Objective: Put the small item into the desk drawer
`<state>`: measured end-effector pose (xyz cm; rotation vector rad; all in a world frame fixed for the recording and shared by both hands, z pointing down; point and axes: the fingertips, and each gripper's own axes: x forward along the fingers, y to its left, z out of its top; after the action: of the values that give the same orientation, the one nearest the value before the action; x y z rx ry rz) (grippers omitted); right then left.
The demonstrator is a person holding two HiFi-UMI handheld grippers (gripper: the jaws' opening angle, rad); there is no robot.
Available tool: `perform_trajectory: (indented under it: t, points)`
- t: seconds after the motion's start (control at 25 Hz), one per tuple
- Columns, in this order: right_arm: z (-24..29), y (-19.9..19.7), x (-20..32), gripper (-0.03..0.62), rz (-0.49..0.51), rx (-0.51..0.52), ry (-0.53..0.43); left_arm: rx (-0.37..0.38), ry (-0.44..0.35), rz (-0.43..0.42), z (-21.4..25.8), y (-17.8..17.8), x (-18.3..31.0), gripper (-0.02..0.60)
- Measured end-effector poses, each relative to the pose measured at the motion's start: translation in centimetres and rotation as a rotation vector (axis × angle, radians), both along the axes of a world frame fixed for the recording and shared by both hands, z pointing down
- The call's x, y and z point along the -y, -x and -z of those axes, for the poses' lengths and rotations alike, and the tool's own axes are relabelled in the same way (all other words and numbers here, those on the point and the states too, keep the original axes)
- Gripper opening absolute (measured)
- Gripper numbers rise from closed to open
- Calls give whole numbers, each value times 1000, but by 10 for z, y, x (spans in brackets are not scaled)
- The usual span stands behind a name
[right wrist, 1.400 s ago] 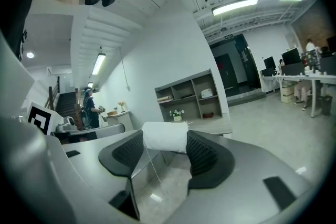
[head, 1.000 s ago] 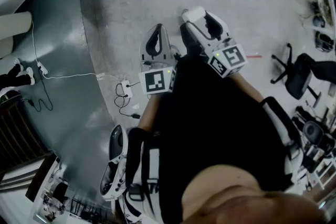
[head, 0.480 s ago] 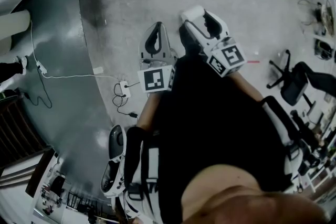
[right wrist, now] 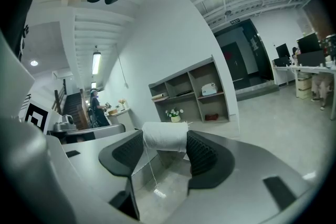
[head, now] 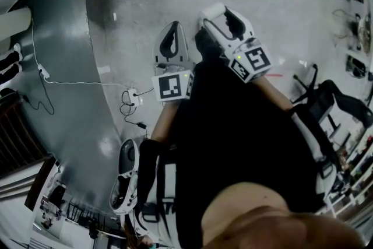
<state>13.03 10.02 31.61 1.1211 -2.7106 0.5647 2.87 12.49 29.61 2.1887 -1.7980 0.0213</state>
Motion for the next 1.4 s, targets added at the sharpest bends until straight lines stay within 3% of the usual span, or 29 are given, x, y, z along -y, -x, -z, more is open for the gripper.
perform_trajectory:
  t: [0.64,0.92,1.4]
  points:
    - [-19,-20,89,256,95,-27,22,11,23,122,1,-12,74,-2]
    - [-27,-13,107,256,85,-28,29,4,37,130,-7,-8,84,-2]
    - [-44,20,142,256,52,-57,49,-9,35,74,-18,20,128,-2]
